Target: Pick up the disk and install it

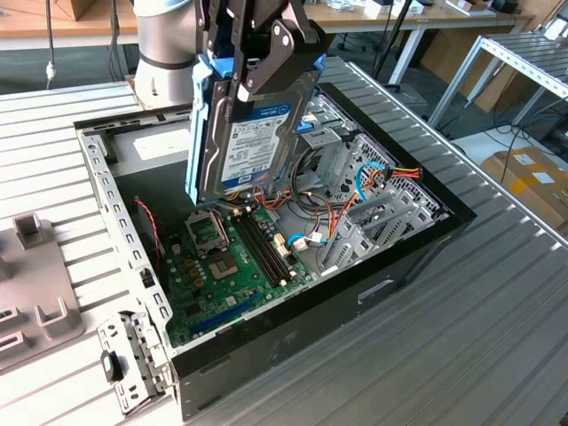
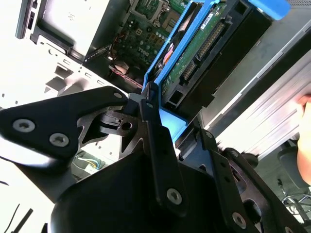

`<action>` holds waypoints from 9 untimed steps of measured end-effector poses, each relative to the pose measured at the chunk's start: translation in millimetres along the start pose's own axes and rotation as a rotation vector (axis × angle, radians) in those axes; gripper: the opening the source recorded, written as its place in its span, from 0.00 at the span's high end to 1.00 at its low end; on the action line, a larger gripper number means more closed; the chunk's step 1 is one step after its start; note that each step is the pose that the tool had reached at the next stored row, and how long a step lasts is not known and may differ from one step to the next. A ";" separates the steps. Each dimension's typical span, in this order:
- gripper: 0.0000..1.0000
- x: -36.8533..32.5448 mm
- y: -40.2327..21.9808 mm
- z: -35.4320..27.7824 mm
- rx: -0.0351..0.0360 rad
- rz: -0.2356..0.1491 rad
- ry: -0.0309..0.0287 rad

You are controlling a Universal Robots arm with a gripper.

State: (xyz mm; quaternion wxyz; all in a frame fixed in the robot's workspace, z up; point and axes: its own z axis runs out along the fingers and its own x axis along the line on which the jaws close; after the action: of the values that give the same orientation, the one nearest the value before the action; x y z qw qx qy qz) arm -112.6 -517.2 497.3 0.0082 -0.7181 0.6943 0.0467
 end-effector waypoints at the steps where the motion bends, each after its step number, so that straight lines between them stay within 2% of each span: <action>1: 0.63 0.6 0.0 -0.1 0.0000 0.000 0.0000; 9: 0.63 4.3 0.0 -0.2 0.0000 0.000 0.0000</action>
State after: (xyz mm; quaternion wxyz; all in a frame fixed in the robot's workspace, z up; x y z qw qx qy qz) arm -112.5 -521.5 497.2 0.0081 -0.7182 0.6943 0.0467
